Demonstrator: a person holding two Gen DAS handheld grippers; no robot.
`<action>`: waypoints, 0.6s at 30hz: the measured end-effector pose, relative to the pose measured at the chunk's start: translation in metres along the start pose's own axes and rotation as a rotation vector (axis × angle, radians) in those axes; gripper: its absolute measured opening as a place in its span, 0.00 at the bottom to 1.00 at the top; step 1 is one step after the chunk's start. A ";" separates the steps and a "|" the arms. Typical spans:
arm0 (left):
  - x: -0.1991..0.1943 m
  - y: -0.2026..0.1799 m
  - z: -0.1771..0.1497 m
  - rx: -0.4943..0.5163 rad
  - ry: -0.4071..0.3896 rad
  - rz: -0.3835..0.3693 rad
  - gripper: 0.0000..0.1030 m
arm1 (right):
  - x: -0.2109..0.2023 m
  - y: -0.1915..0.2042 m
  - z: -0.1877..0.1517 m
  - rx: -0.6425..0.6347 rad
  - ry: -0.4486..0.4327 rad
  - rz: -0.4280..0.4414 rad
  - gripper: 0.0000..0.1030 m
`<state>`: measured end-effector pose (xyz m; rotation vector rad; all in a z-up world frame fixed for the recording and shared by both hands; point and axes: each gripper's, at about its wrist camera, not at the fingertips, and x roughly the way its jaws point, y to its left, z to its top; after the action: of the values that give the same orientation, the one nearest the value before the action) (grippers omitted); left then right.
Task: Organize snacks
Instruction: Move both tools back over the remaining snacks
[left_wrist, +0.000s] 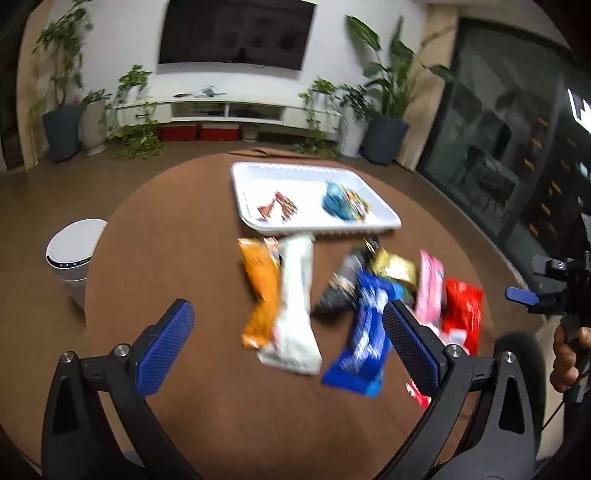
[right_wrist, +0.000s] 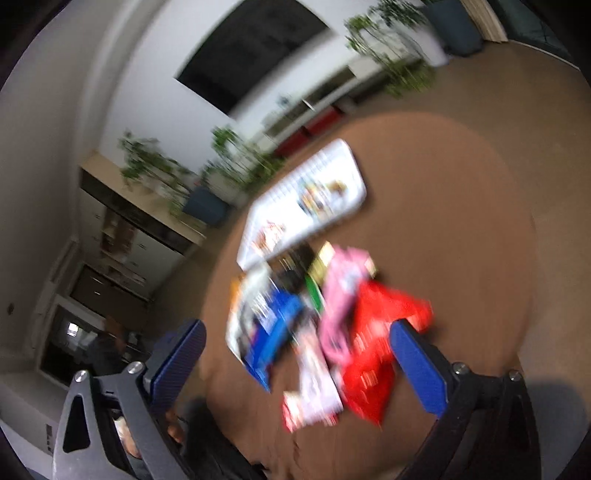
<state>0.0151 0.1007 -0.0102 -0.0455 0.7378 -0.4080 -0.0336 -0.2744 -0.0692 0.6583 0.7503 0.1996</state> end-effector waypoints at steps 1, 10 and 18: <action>0.002 -0.005 -0.005 0.010 0.014 -0.022 1.00 | 0.002 0.000 -0.010 -0.008 0.005 -0.044 0.97; 0.008 -0.044 -0.023 0.057 0.047 -0.147 1.00 | 0.032 -0.014 -0.038 0.000 0.038 -0.304 0.90; 0.011 -0.043 -0.024 0.071 0.057 -0.155 1.00 | 0.045 -0.028 -0.027 0.028 0.025 -0.360 0.80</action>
<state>-0.0085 0.0592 -0.0270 -0.0241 0.7781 -0.5857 -0.0212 -0.2654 -0.1264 0.5378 0.8832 -0.1329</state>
